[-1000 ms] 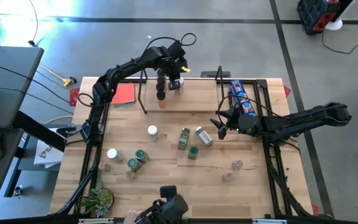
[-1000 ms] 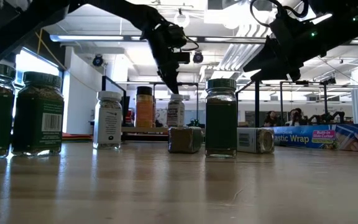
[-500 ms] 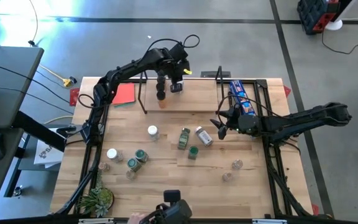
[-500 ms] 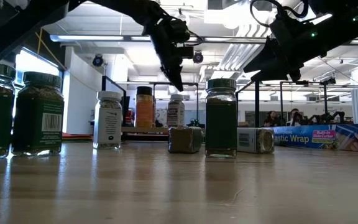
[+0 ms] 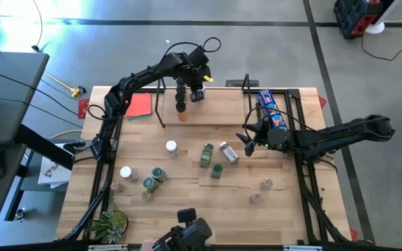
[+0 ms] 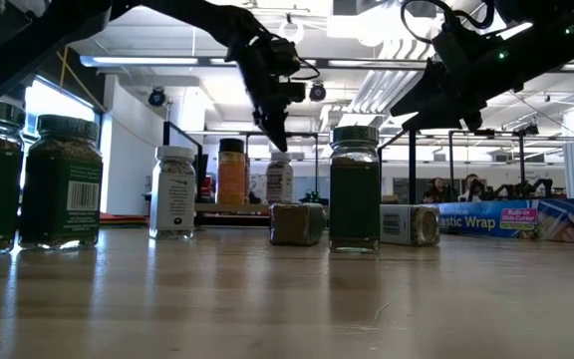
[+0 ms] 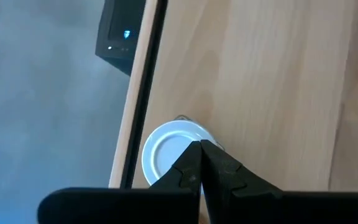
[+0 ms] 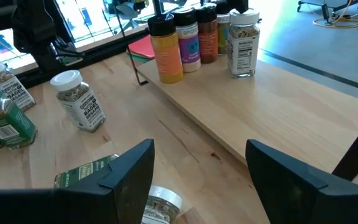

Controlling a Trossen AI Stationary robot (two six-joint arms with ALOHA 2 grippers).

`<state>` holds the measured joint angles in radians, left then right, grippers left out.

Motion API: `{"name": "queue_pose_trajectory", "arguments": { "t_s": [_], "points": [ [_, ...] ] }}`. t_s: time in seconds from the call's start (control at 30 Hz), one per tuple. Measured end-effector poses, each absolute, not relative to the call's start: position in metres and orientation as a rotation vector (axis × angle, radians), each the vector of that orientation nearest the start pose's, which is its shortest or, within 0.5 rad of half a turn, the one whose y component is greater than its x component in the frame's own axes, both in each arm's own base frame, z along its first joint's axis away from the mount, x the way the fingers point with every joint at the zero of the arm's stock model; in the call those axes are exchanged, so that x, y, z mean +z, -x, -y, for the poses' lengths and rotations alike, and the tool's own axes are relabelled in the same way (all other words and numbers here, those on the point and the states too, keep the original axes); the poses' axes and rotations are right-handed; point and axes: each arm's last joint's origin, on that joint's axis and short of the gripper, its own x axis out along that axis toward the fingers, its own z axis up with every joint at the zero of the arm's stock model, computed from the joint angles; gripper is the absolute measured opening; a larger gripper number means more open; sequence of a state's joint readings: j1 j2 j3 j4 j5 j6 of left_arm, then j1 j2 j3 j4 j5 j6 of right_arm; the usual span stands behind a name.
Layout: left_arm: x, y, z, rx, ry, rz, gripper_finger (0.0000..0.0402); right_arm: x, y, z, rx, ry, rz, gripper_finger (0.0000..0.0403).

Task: Shelf spices
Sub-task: Put the white seasoning bottle on the shelf

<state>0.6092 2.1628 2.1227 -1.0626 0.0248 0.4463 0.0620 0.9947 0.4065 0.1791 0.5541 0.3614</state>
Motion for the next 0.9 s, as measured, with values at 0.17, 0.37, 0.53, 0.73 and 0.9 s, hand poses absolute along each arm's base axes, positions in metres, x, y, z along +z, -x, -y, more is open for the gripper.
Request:
{"name": "queue_pose_trajectory", "arguments": {
  "t_s": [0.17, 0.37, 0.53, 0.73, 0.9],
  "points": [
    [0.286, -0.374, -0.263, 0.370, -0.005, -1.174, 0.0000, 0.202, -0.199, 0.003, -0.549, -0.223, -0.301, 0.0247],
    [0.285, -0.372, -0.262, 0.423, 0.045, -1.189, 0.0000, 0.202, -0.199, 0.003, -0.549, -0.222, -0.303, 0.0247],
    [0.292, -0.374, -0.257, 0.418, 0.033, -1.185, 0.0000, 0.202, -0.199, 0.003, -0.549, -0.221, -0.303, 0.0247],
    [0.309, -0.379, -0.250, 0.369, -0.061, -1.156, 0.0000, 0.202, -0.199, 0.003, -0.549, -0.221, -0.303, 0.0247],
    [0.310, -0.376, -0.245, 0.236, -0.220, -1.242, 0.0029, 0.202, -0.199, 0.003, -0.549, -0.223, -0.303, 0.0247]
  ]
}}
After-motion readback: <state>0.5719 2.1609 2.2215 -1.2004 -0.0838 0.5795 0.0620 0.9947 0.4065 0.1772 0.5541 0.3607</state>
